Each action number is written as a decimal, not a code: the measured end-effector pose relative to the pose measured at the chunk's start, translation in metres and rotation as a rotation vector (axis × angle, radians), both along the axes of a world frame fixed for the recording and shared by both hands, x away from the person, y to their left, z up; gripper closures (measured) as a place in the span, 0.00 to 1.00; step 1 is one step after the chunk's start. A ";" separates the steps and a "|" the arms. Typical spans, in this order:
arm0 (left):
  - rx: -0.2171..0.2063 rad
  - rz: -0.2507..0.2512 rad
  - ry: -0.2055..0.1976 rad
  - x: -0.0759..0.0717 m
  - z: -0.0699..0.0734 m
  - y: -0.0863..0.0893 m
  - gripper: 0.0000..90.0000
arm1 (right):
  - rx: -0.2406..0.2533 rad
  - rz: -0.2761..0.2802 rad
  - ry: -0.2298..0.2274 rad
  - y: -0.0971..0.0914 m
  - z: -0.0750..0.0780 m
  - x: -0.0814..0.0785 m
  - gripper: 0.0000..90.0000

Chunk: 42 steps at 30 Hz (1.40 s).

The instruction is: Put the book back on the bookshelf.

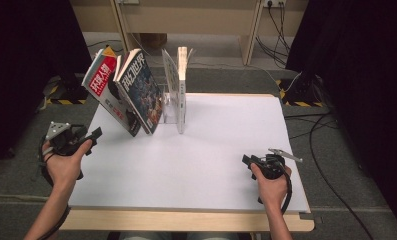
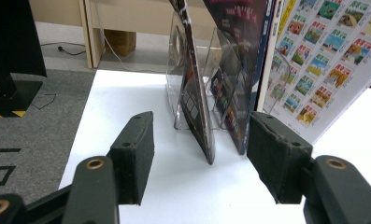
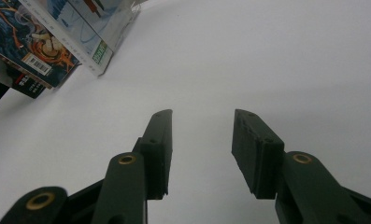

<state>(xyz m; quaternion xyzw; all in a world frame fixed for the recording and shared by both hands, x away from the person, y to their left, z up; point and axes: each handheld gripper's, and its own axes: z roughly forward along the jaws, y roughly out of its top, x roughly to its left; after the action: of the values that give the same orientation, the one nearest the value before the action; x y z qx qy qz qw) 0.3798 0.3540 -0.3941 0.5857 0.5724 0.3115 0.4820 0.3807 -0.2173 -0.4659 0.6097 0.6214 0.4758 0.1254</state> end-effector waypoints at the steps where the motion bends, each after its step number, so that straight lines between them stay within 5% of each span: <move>1: 0.002 0.000 0.001 -0.001 -0.001 0.000 0.45 | 0.000 0.000 0.000 0.000 0.000 0.000 0.66; 24: 0.033 -0.040 0.011 -0.041 -0.038 -0.006 0.44 | -0.002 0.003 -0.002 0.000 0.000 -0.001 0.66; 42: 0.070 -0.077 0.078 -0.063 -0.085 -0.004 0.44 | -0.005 -0.005 0.001 -0.001 -0.001 -0.001 0.66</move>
<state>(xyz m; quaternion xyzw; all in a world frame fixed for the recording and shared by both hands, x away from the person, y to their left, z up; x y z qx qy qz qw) 0.3172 0.3504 -0.4794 0.6353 0.5567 0.2895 0.4502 0.3795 -0.2184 -0.4669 0.6112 0.6212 0.4735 0.1278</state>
